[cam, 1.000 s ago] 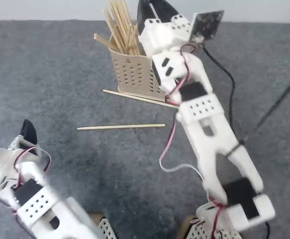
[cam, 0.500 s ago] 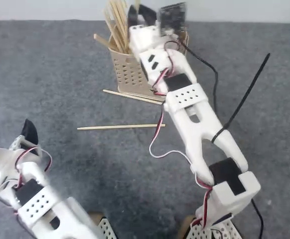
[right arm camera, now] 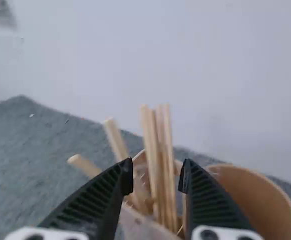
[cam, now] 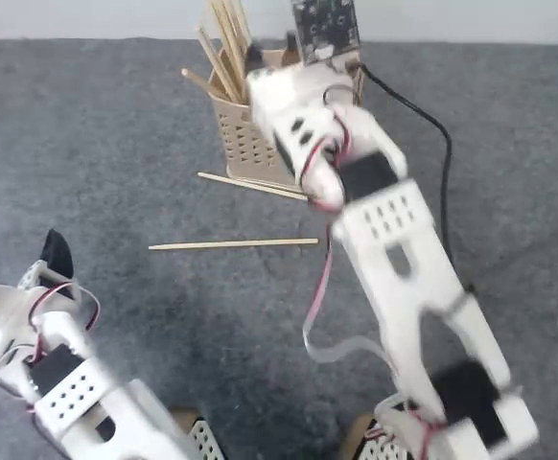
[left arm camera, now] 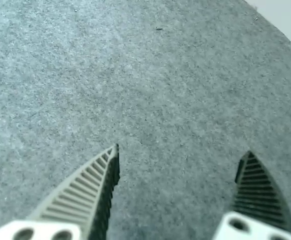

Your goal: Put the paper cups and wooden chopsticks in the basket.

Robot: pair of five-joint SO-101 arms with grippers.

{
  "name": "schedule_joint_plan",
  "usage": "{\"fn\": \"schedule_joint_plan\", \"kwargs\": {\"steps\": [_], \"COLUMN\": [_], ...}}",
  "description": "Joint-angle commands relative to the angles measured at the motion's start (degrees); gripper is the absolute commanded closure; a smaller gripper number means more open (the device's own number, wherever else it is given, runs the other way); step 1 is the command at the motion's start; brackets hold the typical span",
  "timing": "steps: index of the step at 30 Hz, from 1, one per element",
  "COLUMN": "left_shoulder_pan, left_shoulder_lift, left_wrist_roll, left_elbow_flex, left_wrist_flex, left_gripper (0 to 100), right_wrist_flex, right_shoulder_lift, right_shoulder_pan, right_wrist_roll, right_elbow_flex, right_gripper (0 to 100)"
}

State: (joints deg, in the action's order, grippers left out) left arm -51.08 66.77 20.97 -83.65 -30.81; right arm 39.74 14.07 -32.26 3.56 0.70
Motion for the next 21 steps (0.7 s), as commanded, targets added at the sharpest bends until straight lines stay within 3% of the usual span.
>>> {"fn": "schedule_joint_plan", "kwargs": {"steps": [1, 9, 13, 16, 21], "left_shoulder_pan": [0.00, -1.23, -1.49, -1.58, -4.31], "left_shoulder_lift": [1.23, 0.88, -6.77, -20.22, -44.48], "left_wrist_roll": [-0.44, 0.09, 0.09, 0.09, 1.14], "left_elbow_flex": [0.84, 1.80, 5.49, 11.12, 25.36], "left_wrist_flex": [1.58, 1.58, 1.67, 3.87, 4.48], "left_gripper": [65, 65, 65, 65, 65], "right_wrist_flex": [16.84, 36.70, 42.86, 43.21, 33.10], "right_shoulder_lift": [10.51, 13.05, 13.58, 13.67, 12.88], "right_shoulder_pan": [-3.82, -8.92, -13.23, -16.04, -16.13], "right_wrist_roll": [-0.97, -0.62, 0.88, 4.04, 1.32], "right_elbow_flex": [2.02, 1.67, -3.34, -9.85, -20.48], "right_gripper": [85.0, 85.3, 85.3, 85.3, 85.2]}}
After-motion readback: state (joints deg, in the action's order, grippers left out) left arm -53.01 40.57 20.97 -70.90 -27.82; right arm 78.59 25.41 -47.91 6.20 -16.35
